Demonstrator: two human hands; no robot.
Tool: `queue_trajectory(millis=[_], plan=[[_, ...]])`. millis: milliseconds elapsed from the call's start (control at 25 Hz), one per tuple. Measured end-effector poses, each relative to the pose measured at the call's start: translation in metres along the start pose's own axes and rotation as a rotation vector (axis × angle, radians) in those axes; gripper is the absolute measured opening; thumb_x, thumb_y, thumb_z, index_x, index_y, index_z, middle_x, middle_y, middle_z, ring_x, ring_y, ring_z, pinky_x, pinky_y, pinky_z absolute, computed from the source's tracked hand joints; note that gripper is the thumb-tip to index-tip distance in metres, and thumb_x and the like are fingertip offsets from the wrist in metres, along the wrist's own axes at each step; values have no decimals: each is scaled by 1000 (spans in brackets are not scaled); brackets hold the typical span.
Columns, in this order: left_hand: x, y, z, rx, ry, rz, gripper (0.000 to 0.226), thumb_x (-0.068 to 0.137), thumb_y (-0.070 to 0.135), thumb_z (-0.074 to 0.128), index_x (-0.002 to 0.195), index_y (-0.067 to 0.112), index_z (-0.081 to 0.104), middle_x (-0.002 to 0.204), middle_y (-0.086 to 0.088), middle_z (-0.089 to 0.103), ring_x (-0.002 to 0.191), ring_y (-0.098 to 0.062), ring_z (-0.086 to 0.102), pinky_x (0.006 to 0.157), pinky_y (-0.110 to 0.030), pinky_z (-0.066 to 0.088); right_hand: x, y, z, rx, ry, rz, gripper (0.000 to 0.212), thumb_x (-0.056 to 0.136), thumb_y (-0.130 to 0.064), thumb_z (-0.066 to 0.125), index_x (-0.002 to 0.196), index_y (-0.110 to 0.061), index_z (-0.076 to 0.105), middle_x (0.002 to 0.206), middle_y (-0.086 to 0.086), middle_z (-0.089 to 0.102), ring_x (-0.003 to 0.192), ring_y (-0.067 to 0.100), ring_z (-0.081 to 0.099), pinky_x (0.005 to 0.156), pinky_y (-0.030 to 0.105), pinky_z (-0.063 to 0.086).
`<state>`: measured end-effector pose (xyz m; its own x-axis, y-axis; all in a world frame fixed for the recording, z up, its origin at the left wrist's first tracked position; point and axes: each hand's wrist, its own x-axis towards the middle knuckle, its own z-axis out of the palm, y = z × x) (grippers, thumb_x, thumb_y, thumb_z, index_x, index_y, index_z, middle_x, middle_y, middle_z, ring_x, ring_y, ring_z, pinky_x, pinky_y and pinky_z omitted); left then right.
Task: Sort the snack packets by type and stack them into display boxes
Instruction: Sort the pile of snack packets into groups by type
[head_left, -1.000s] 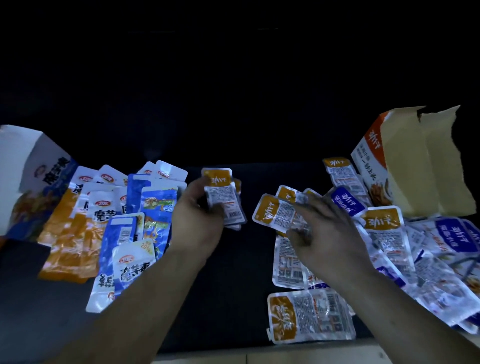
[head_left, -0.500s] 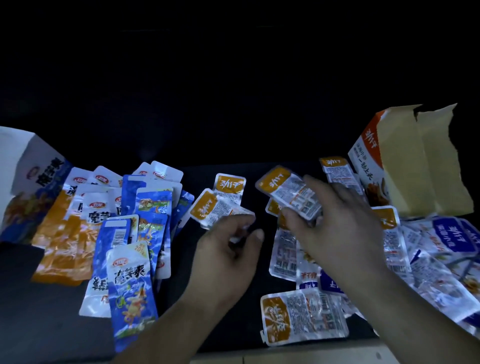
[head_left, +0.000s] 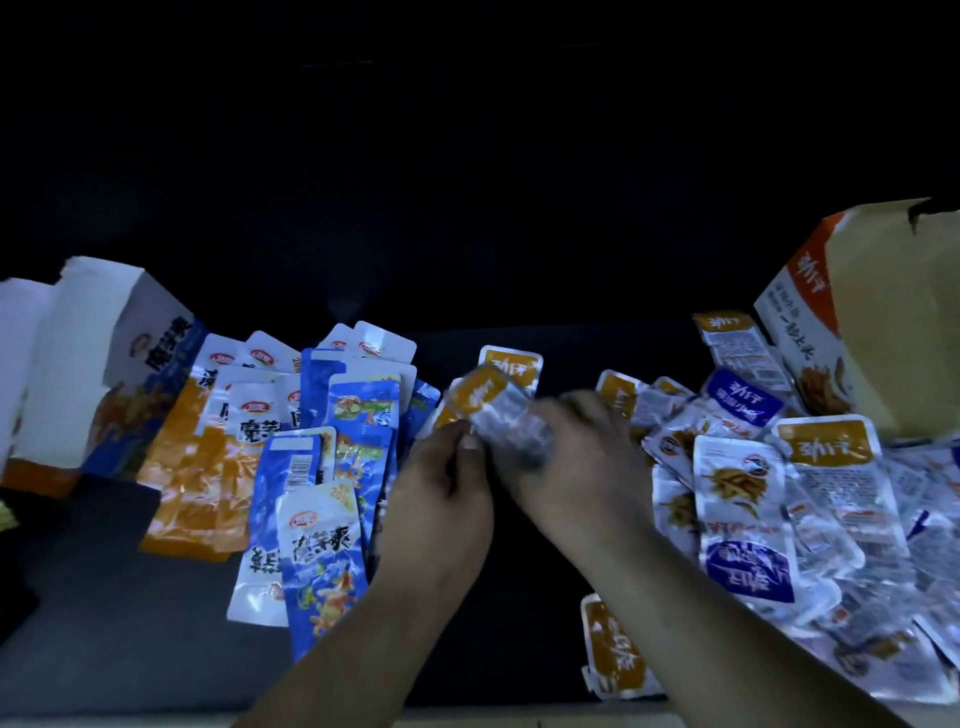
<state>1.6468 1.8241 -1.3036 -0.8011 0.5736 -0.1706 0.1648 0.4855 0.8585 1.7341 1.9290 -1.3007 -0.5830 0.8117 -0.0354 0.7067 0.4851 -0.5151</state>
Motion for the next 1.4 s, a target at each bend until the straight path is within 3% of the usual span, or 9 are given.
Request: queue_trajectory(millis=[160,320,440,640,800,920,1040,1280,1400], plan=[[6,-7,-1,-16,-116,8,42,107,19,45,145,35,52,145,16,56,134,-3,50,116,-32,41,-5,8,10,-48,-142,-83,55,94,-46,54,147,-34,49,152,-14,44,143,16,33,103,34,42],[22,-7,-7,12,-149,134,47,104,9,51,145,31,52,143,14,56,134,-4,51,114,-30,44,1,16,-7,295,-369,-51,67,102,-41,55,159,-48,20,167,-24,15,155,1,6,122,31,20],[-2,-9,-10,147,-73,373,39,94,15,65,131,25,63,124,13,62,115,-5,61,96,-28,54,-8,29,-30,389,-248,-103,55,101,-38,58,152,-46,39,157,-25,34,146,1,31,114,25,35],[-69,-1,26,476,-607,539,68,72,67,71,134,46,54,116,21,54,107,-8,51,93,-29,46,-35,82,-69,52,0,-204,36,100,-28,56,135,-30,61,122,-8,58,108,22,60,83,42,55],[-72,-1,39,563,-663,395,66,63,73,73,121,49,53,109,23,39,107,-6,41,94,-30,41,-57,127,-96,-52,194,-84,25,91,-22,68,116,-26,72,115,-4,59,94,21,66,76,38,57],[-73,3,39,349,-657,353,31,74,51,81,90,42,56,99,19,52,90,-1,54,79,-29,48,-62,153,-111,289,149,153,37,91,-10,70,113,-39,63,117,-12,52,85,-2,63,81,37,57],[-70,10,33,24,-507,76,21,79,26,85,84,31,65,76,-2,67,63,-3,56,61,-25,48,-65,159,-106,281,152,136,38,86,-22,78,120,-34,65,119,-17,50,80,-1,65,79,39,58],[-50,23,31,-389,-218,-208,10,85,20,84,86,19,73,76,-8,72,65,-19,63,58,-33,52,-25,127,-93,63,180,-109,43,90,-32,74,130,-20,66,130,0,57,123,27,56,86,46,56],[-47,31,31,-394,-194,-223,13,90,27,77,95,16,71,68,-2,65,56,-15,59,49,-24,49,8,102,-80,-52,-33,34,63,91,-56,66,145,-28,52,154,2,43,145,29,34,108,51,44]])
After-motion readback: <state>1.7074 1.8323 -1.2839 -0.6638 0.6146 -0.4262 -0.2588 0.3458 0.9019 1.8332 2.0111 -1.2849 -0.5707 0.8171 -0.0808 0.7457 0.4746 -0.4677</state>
